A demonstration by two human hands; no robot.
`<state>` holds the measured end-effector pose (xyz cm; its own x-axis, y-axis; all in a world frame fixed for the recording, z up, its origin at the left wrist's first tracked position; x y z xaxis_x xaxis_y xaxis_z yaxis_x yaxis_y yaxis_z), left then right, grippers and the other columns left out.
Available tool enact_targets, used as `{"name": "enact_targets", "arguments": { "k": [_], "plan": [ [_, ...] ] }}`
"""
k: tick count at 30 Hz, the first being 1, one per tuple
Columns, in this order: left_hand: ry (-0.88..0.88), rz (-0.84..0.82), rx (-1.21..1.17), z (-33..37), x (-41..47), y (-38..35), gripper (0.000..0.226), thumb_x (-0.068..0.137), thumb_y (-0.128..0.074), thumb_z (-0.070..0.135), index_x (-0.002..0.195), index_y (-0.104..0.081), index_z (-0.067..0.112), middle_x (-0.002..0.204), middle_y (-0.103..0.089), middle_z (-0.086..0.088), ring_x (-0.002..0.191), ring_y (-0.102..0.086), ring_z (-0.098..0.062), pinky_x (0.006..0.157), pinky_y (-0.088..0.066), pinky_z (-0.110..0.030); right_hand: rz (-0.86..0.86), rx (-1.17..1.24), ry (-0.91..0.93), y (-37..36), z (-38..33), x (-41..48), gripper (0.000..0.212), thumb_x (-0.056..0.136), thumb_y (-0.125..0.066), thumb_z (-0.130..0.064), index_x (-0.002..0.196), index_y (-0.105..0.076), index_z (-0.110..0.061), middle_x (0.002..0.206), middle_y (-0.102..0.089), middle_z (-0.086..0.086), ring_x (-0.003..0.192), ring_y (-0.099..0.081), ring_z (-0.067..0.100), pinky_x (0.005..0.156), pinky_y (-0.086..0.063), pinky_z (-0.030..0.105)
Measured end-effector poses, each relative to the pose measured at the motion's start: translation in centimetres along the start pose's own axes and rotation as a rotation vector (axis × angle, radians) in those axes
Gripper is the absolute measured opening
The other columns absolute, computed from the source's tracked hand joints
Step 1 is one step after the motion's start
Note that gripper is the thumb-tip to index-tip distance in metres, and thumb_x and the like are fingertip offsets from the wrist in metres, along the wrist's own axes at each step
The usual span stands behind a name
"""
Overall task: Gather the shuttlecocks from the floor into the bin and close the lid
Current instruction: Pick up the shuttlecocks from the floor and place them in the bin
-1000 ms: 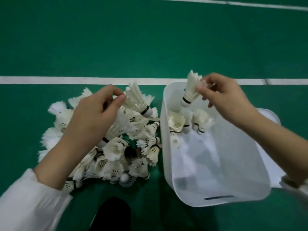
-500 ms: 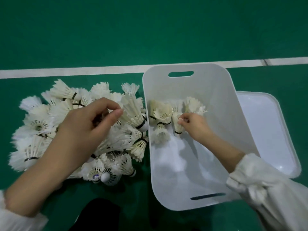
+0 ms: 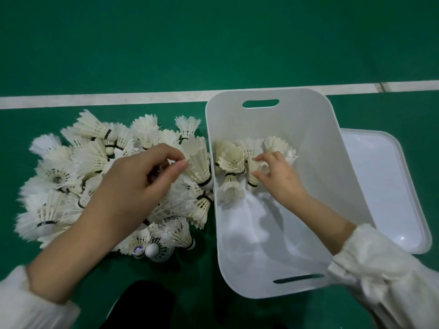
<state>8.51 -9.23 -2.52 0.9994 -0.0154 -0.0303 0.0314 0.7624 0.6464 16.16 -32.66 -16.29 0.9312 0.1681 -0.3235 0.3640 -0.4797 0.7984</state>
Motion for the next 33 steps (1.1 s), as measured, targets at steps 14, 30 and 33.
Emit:
{"name": "enact_targets", "arguments": {
  "k": [14, 30, 33],
  "plan": [
    [-0.12, -0.011, 0.079, 2.8, 0.2, 0.7, 0.02, 0.087, -0.049, 0.041, 0.09, -0.063, 0.027, 0.056, -0.055, 0.007, 0.059, -0.052, -0.009, 0.05, -0.037, -0.019, -0.037, 0.12, 0.615, 5.3, -17.1, -7.1, 0.015, 0.088, -0.059, -0.018, 0.103, -0.058, -0.014, 0.093, -0.05, -0.012, 0.078, -0.048, 0.002, 0.07, -0.041, 0.02],
    [-0.062, 0.029, 0.03, 0.7, 0.0, 0.6, 0.007, 0.085, -0.059, 0.028, 0.088, -0.055, 0.034, 0.091, -0.054, 0.018, 0.089, -0.055, 0.003, 0.077, -0.039, -0.004, -0.129, -0.178, -0.268, 1.2, 3.5, -2.3, 0.032, 0.083, -0.058, -0.012, 0.059, -0.039, -0.021, 0.071, -0.053, 0.004, 0.075, -0.052, 0.025, 0.057, -0.034, 0.027],
    [-0.079, 0.011, 0.055, 1.0, -0.1, 0.0, 0.004, 0.084, -0.056, 0.033, 0.086, -0.058, 0.031, 0.092, -0.055, 0.019, 0.089, -0.054, 0.004, 0.075, -0.037, -0.004, -0.032, -0.162, -0.267, 1.3, 3.7, -1.2, 0.032, 0.084, -0.054, -0.011, 0.059, -0.036, -0.021, 0.076, -0.053, 0.005, 0.074, -0.047, 0.025, 0.061, -0.03, 0.027]
  ]
}}
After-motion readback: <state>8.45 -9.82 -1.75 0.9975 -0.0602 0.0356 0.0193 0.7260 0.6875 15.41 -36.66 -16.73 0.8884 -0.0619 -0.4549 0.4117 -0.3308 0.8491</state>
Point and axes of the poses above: each hand's wrist, its own x-axis towards the middle knuckle, its own y-axis out of the back of the hand, z = x × y, the point moved 8 cm from there along x, towards the middle knuckle
